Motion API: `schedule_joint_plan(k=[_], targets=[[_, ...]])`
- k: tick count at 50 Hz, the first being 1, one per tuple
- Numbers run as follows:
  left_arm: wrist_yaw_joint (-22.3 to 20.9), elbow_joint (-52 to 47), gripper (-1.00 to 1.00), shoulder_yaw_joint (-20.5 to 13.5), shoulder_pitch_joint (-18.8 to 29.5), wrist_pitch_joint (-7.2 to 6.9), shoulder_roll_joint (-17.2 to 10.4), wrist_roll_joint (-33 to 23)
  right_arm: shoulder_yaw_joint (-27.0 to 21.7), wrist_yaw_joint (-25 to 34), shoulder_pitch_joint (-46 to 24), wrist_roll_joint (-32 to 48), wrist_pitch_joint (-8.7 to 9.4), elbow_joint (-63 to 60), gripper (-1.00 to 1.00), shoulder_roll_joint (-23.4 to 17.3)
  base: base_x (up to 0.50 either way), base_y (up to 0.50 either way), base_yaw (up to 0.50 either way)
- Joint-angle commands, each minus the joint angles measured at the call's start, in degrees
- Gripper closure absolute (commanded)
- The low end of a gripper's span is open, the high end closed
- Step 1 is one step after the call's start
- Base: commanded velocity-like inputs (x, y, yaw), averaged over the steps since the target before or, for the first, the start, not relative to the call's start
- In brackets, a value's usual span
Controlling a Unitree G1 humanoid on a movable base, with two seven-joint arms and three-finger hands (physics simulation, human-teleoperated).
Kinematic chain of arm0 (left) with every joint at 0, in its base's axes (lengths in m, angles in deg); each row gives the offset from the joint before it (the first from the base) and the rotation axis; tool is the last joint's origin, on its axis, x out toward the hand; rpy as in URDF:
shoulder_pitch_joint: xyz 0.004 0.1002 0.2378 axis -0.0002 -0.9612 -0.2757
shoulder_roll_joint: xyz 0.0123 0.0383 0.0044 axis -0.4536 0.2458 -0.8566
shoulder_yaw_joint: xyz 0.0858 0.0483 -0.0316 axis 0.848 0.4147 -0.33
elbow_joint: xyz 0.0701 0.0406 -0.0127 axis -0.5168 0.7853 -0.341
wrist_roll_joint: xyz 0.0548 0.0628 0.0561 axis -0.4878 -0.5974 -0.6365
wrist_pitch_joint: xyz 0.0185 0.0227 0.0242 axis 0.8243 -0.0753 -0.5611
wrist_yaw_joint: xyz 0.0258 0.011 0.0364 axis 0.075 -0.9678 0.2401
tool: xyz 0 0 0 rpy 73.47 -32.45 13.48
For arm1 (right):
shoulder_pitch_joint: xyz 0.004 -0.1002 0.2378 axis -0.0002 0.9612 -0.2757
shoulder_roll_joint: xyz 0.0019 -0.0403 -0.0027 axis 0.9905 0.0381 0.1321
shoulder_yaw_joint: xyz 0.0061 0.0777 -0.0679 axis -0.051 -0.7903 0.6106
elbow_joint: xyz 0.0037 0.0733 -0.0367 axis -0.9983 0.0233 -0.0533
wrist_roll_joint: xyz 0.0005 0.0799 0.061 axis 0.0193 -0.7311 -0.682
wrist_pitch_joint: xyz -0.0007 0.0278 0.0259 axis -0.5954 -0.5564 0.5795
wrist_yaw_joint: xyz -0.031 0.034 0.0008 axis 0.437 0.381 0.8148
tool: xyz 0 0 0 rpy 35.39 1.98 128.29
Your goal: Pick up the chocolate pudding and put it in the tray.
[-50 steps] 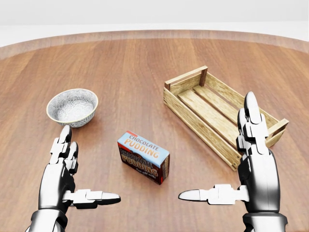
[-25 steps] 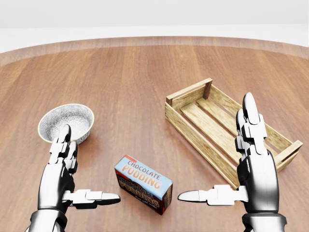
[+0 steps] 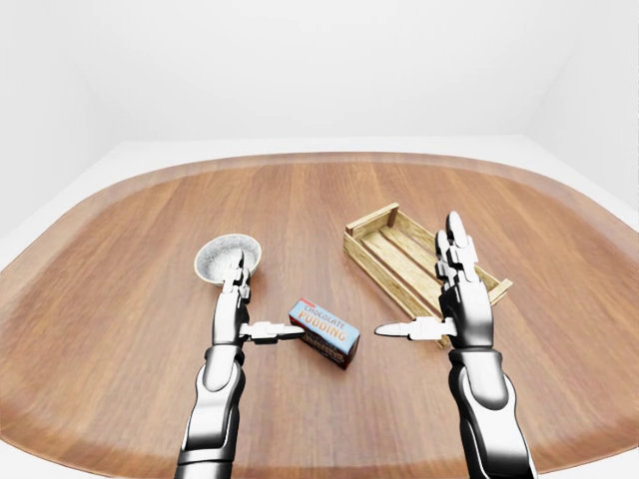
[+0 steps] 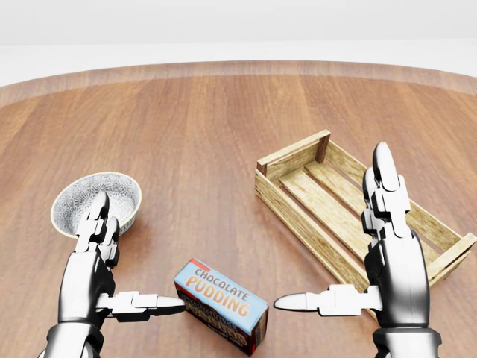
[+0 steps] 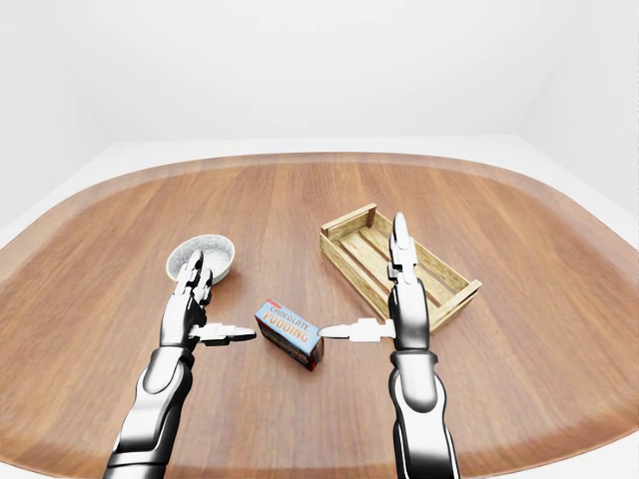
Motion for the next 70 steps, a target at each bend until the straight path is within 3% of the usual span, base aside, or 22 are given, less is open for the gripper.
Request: schedule_joint_plan(k=[1, 31, 70], targets=[[0.2, 0.2, -1.0, 0.0, 0.1, -0.14, 0.0, 0.1, -0.1, 0.1, -0.2, -0.2, 0.0, -0.1, -1.0, 0.0, 0.0, 0.0, 0.0], [-0.6, 1.9, -1.0, 0.5, 0.5, 0.54, -0.1, -1.7, 0.0, 1.1, 0.4, -1.1, 0.0, 3.6, -1.0, 0.0, 0.0, 0.0, 0.0], [-0.9, 2.2, -1.0, 0.6, 0.3, 1.1, -0.1, -2.1, 6.4, -3.3, 3.4, 4.5, 0.0, 16.4, -1.0, 0.3, 0.0, 0.0, 0.0]])
